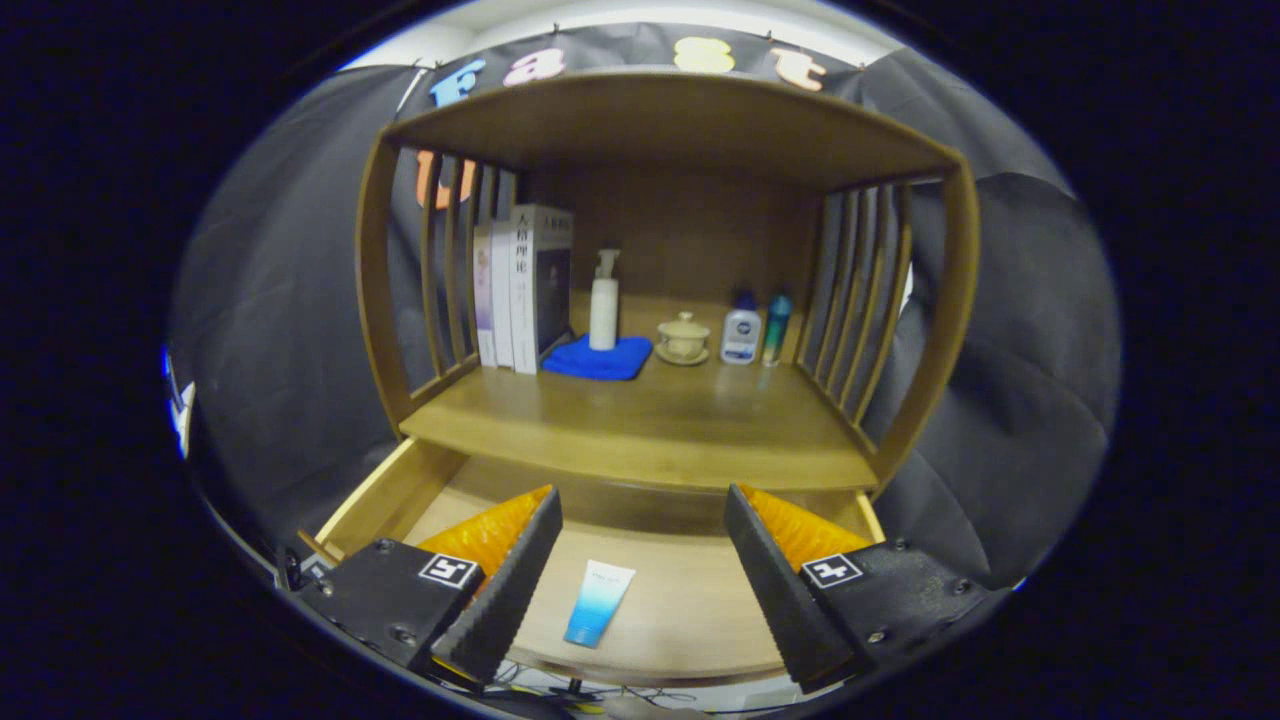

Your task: Pull open the drawer, take out the items inside it, and place them on the countertop above the cabinet.

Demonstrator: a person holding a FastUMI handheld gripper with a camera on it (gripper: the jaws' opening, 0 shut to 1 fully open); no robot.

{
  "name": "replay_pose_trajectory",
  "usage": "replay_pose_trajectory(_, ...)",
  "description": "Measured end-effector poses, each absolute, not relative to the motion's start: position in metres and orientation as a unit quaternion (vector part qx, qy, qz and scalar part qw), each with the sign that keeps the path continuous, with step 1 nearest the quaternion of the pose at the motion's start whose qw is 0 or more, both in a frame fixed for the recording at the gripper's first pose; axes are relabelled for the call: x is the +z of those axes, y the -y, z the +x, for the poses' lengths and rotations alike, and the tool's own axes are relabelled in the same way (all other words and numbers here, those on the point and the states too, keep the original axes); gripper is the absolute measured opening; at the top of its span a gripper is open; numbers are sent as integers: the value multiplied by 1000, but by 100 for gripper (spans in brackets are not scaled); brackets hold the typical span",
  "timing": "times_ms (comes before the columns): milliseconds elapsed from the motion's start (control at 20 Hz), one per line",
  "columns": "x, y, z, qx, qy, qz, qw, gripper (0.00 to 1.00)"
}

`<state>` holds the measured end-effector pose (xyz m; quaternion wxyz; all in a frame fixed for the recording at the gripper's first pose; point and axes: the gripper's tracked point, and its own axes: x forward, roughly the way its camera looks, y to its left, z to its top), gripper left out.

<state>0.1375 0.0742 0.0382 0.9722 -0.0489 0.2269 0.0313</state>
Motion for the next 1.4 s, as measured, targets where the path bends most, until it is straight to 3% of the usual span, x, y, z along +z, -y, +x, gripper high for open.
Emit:
replay_pose_trajectory(350, -56, -85, 158, 23, -432, -10, 902, 100)
replay_pose_trajectory(800, -131, -87, 139, -6, -562, 10, 827, 97)
replay_pose_trajectory(1150, -148, -84, 130, -37, -591, 7, 806, 75)
replay_pose_trajectory(1400, -148, -84, 131, -43, -585, 10, 810, 47)
